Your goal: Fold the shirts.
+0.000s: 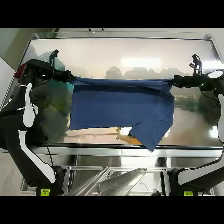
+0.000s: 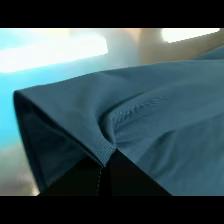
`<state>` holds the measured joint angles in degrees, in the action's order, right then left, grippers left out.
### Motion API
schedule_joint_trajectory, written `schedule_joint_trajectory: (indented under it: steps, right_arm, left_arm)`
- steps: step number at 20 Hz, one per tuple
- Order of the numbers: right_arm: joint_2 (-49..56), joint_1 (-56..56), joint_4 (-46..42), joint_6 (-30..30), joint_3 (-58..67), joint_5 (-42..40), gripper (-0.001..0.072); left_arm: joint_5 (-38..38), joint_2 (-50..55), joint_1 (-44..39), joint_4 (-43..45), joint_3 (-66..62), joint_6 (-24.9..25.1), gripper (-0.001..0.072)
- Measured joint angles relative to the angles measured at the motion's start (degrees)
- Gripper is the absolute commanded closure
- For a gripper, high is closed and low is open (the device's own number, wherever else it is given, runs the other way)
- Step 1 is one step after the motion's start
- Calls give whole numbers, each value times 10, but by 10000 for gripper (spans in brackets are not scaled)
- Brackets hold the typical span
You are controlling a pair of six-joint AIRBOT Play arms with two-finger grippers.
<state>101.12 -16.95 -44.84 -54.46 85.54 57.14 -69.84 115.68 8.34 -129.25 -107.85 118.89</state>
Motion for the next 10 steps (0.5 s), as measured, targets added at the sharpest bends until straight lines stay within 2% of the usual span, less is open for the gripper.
schedule_joint_trajectory:
  steps: [10]
  right_arm:
    - [45,40,-47,9,0,-69,691]
  left_arm:
    - [48,7,-43,100,-5,-17,694]
